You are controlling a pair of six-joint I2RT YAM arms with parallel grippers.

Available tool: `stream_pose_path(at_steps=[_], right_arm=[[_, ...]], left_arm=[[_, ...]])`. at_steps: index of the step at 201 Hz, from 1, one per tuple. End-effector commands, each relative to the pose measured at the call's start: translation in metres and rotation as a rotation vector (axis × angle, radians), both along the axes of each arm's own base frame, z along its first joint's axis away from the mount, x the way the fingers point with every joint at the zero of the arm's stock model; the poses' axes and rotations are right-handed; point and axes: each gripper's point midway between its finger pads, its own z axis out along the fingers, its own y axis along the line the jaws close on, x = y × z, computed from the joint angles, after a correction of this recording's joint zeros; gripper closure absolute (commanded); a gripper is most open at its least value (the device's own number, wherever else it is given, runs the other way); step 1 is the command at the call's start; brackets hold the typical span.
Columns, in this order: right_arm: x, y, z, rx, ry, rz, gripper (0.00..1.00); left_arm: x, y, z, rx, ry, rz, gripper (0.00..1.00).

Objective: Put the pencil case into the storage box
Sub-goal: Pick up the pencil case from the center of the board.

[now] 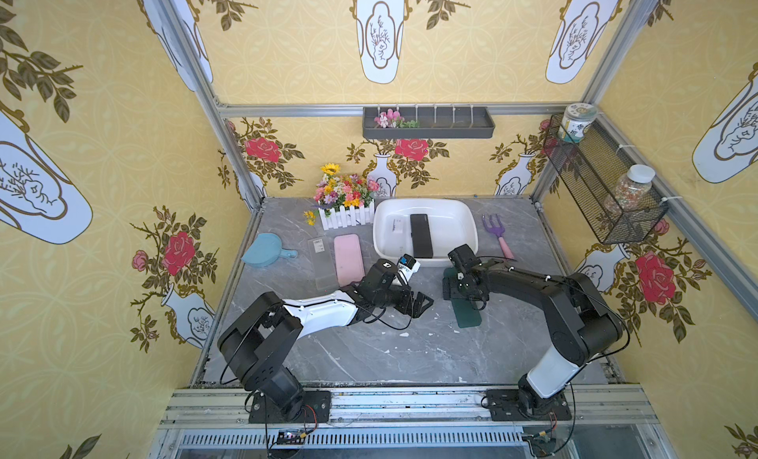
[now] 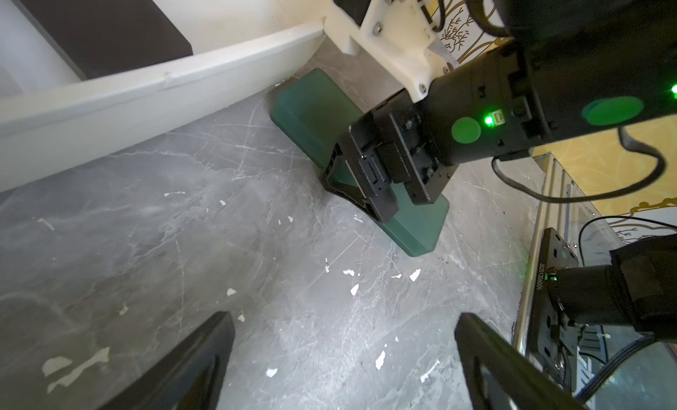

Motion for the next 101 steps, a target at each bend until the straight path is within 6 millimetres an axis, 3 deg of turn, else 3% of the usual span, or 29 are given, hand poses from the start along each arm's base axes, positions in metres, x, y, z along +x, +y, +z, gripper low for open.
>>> stream_pose_path(at_steps=[1,59,101], right_arm=[[-0.002,-0.003,-0.003,-0.019,0.009,-0.006,0.13],[-0.006,-0.001,-0.001,-0.014,0.008,-0.011,0.27],[-0.014,0.002,0.002,-0.013,0.006,-0.014,0.30]], left_arm=[[0.000,0.001,-0.006,0.014,-0.002,-0.006,0.00],[-0.001,0.003,-0.011,0.027,0.002,0.001,0.00],[-0.002,0.004,-0.013,0.032,0.004,0.001,0.00]])
